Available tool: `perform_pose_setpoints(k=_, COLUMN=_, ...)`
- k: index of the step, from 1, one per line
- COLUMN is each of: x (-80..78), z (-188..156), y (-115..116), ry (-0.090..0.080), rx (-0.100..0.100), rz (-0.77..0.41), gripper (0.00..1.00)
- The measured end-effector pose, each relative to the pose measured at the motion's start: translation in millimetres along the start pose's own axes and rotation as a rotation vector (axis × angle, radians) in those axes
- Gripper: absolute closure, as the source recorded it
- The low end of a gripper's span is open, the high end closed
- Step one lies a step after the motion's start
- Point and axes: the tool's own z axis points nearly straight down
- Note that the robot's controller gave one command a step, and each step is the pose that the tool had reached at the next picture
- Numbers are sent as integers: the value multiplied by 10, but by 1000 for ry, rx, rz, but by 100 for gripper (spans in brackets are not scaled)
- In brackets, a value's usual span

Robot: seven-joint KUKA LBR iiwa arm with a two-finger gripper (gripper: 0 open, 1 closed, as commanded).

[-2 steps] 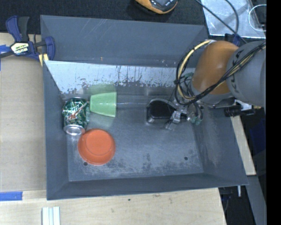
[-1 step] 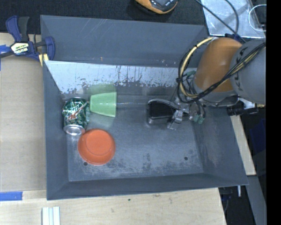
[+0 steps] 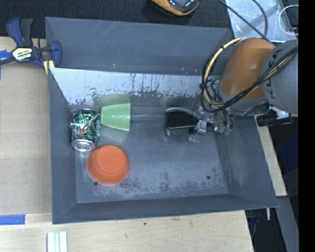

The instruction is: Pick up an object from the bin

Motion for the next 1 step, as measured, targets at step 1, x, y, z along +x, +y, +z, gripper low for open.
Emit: perform_pose_setpoints(k=1, x=-7, z=-81, y=-1, ry=-2, rx=0, rz=0, gripper=100)
